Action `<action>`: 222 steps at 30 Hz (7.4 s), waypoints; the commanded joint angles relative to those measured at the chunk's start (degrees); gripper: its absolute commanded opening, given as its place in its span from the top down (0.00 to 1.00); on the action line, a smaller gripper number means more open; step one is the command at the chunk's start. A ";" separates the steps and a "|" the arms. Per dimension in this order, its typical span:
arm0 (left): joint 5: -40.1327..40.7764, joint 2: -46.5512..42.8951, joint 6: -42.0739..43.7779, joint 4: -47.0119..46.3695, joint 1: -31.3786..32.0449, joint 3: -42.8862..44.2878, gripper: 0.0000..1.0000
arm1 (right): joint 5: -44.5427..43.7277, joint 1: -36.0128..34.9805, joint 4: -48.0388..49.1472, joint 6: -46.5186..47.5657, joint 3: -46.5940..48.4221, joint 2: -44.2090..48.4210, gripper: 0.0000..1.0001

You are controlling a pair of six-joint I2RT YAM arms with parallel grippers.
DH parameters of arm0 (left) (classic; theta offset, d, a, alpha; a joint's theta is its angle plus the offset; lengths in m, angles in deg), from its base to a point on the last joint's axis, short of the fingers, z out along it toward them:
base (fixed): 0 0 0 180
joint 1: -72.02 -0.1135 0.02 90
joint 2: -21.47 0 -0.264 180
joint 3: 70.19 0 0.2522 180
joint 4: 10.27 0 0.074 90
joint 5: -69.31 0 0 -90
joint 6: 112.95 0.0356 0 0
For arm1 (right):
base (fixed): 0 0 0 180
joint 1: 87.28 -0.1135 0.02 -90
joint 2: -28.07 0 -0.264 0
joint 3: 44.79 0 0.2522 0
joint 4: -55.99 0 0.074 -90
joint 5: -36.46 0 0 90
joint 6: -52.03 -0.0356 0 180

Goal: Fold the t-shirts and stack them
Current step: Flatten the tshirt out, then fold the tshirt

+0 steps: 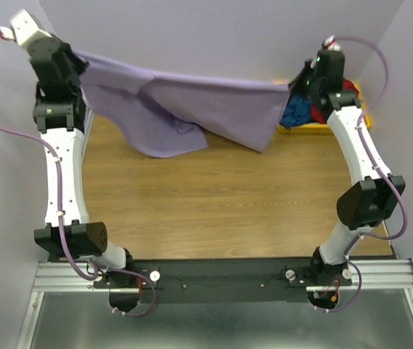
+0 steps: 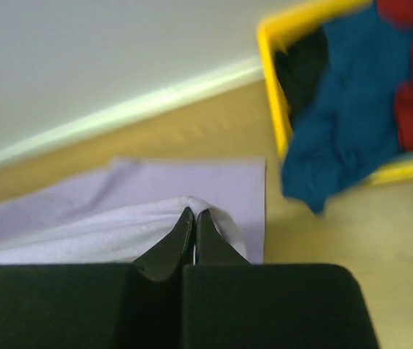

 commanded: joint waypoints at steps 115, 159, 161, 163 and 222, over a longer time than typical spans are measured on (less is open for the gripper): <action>-13.40 1.72 7.42 -0.86 -2.88 -43.11 1.00 | -0.82 1.40 9.05 7.74 -25.26 -11.85 0.99; -28.69 25.01 -0.76 -20.12 -4.81 -14.91 1.00 | 2.26 1.40 5.18 7.30 1.72 -20.91 0.99; -29.40 25.62 -0.67 -18.02 -5.17 -13.42 1.00 | 2.08 1.40 5.18 7.21 1.46 -20.91 0.99; -29.40 25.54 0.12 -17.66 -5.34 -14.02 1.00 | 1.56 1.40 5.18 7.21 0.67 -20.47 0.99; -30.90 18.95 2.49 -16.00 -6.49 -22.99 1.00 | 1.56 2.01 5.27 7.21 -3.19 -18.37 0.99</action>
